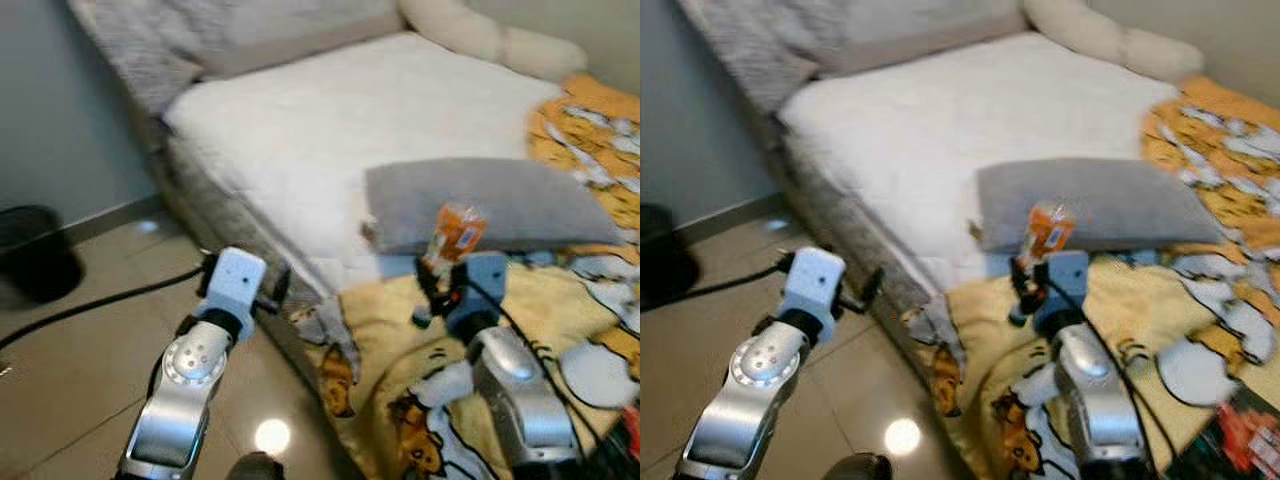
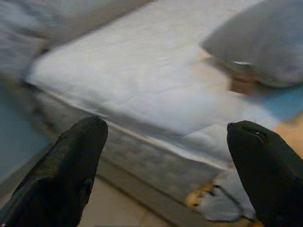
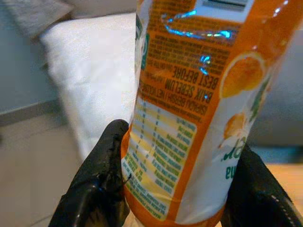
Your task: Clean up the room
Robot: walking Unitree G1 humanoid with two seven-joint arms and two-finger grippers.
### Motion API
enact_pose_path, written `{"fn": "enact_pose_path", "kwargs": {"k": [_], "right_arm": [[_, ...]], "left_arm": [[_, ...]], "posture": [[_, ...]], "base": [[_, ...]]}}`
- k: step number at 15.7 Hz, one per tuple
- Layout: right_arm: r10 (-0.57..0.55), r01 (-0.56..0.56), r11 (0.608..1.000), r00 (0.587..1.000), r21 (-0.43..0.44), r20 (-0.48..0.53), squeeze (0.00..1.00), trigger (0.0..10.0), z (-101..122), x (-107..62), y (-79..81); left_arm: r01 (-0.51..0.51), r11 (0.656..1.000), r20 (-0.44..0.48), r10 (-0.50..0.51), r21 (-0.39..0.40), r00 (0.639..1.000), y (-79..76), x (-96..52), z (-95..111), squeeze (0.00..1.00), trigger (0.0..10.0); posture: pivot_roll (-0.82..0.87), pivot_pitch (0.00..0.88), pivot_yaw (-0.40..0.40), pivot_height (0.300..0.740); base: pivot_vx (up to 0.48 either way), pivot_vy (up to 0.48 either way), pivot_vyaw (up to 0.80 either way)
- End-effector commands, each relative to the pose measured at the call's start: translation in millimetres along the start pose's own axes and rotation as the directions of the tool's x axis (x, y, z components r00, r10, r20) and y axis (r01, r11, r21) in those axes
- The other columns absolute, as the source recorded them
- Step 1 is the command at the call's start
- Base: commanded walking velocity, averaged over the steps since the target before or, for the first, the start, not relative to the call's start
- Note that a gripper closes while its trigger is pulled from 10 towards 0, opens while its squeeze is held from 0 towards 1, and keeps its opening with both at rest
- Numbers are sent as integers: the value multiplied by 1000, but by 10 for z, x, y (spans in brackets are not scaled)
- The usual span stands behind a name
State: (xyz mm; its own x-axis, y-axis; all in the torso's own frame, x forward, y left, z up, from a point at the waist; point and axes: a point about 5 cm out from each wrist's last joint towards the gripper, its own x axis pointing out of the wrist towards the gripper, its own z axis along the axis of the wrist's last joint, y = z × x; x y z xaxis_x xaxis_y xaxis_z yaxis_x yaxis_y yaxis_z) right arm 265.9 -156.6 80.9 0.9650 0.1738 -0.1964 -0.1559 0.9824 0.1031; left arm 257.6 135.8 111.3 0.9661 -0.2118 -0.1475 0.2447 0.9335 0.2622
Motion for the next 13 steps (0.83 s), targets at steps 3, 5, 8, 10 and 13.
{"fn": "enact_pose_path", "kwargs": {"k": [3, 5, 8, 10, 13], "right_arm": [[1, 4, 997, 998, 80, -64, 0, 10000, -58, 78, 72], [5, 5, 995, 995, 98, -98, 0, 10000, -88, 127, 103], [17, -12, 997, 997, 74, -70, 0, 10000, -15, 179, 131], [14, -13, 1000, 998, 21, -62, 0, 10000, 41, 280, 147], [84, -82, 996, 995, 45, -54, 0, 10000, 103, 349, 250]], "left_arm": [[-74, 997, 17, 74, -19, 997, 185, 49, 53, 0, 10000], [-100, 994, 11, 101, -46, 995, 284, 57, 50, 0, 10000], [-85, 993, 23, 87, -77, 996, 293, 75, 39, 0, 10000], [-87, 994, 10, 88, -64, 996, 313, 100, 11, 0, 10000], [-96, 994, 2, 96, -46, 995, 339, 82, -6, 0, 10000]], "posture": [[62, 35, 1, 740], [73, 43, 7, 740], [72, 16, 40, 740], [82, 24, 31, 740], [93, 30, 31, 740]], "base": [[0, 0, 800], [0, 0, 631], [0, 0, 0], [0, 0, 0], [106, 0, 177]]}}
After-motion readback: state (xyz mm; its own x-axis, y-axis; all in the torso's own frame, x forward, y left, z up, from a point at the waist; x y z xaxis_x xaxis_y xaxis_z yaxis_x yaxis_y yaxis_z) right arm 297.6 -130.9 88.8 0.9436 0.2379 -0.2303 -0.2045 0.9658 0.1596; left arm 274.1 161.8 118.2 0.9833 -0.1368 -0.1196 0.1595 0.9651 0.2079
